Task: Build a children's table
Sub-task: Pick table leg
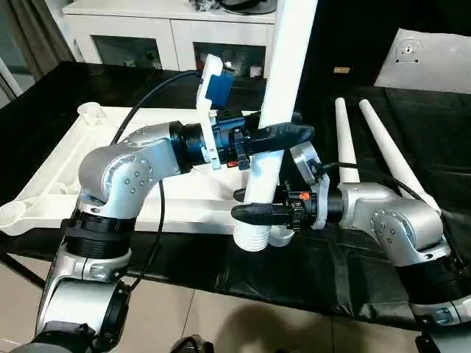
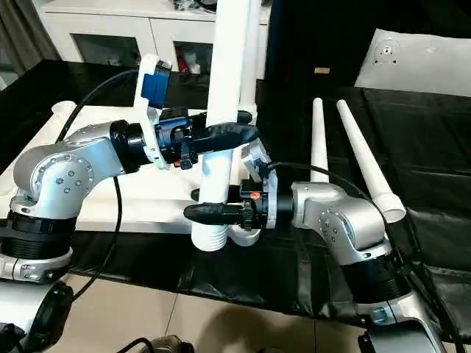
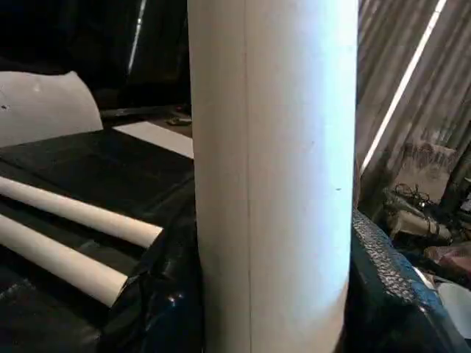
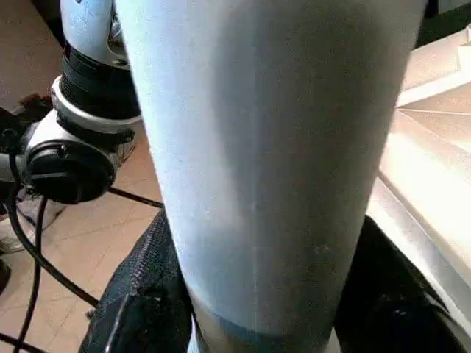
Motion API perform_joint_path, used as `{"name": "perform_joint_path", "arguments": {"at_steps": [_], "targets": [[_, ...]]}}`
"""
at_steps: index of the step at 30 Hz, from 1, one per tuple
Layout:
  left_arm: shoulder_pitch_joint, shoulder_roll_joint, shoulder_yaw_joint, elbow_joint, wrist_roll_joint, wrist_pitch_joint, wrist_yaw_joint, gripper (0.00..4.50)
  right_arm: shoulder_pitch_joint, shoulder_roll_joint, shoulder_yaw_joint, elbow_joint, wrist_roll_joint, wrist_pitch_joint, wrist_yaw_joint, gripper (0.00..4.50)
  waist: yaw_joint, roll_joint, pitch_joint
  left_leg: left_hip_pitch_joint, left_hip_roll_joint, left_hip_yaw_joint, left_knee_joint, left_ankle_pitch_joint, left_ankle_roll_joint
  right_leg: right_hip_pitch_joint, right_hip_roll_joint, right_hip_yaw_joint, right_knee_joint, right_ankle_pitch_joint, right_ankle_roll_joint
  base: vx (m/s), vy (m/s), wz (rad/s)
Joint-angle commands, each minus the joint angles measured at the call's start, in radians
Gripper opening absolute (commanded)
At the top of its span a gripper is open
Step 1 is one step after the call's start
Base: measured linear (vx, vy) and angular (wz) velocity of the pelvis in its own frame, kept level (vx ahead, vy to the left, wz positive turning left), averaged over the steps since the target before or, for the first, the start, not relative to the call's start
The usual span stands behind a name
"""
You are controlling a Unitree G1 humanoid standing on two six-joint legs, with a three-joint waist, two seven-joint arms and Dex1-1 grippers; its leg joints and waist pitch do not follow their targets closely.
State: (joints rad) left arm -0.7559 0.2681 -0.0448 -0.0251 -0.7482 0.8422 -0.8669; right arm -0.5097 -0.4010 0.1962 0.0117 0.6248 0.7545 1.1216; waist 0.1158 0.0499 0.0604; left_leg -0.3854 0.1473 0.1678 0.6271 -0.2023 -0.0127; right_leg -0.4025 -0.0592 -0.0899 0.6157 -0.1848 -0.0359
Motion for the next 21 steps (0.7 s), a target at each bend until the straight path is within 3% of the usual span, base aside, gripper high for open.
{"name": "perform_joint_path", "arguments": {"at_steps": [1,11,14,21], "targets": [[-0.020,0.016,-0.012,-0.010,0.017,-0.013,-0.015,1.83,-0.019,-0.001,-0.007,-0.011,0.004,0.001,0.008,2.02,0.005,-0.011,-0.082,0.010,0.079,-0.032,-0.062,-0.039,0.056,0.065,-0.102,0.062,-0.067,-0.168,-0.179,0.000,0.000,0.00],[-0.022,0.021,-0.015,-0.008,0.022,-0.014,-0.019,1.83,-0.017,-0.002,-0.009,-0.009,0.002,0.002,0.005,2.02,0.005,-0.011,-0.083,0.010,0.079,-0.032,-0.061,-0.037,0.056,0.065,-0.101,0.062,-0.066,-0.160,-0.181,0.000,0.000,0.00],[-0.019,0.021,-0.018,-0.011,0.022,-0.014,-0.021,1.83,-0.020,-0.001,-0.012,-0.007,0.005,0.010,0.004,2.66,0.004,-0.011,-0.083,0.010,0.080,-0.033,-0.062,-0.039,0.056,0.065,-0.101,0.062,-0.066,-0.161,-0.181,0.000,0.000,0.00],[-0.016,0.022,-0.020,-0.013,0.023,-0.013,-0.025,1.82,-0.017,-0.002,-0.008,-0.006,-0.010,0.000,-0.002,2.81,0.004,-0.011,-0.083,0.011,0.080,-0.033,-0.062,-0.040,0.053,0.065,-0.101,0.062,-0.065,-0.166,-0.180,0.000,0.000,0.00]]}}
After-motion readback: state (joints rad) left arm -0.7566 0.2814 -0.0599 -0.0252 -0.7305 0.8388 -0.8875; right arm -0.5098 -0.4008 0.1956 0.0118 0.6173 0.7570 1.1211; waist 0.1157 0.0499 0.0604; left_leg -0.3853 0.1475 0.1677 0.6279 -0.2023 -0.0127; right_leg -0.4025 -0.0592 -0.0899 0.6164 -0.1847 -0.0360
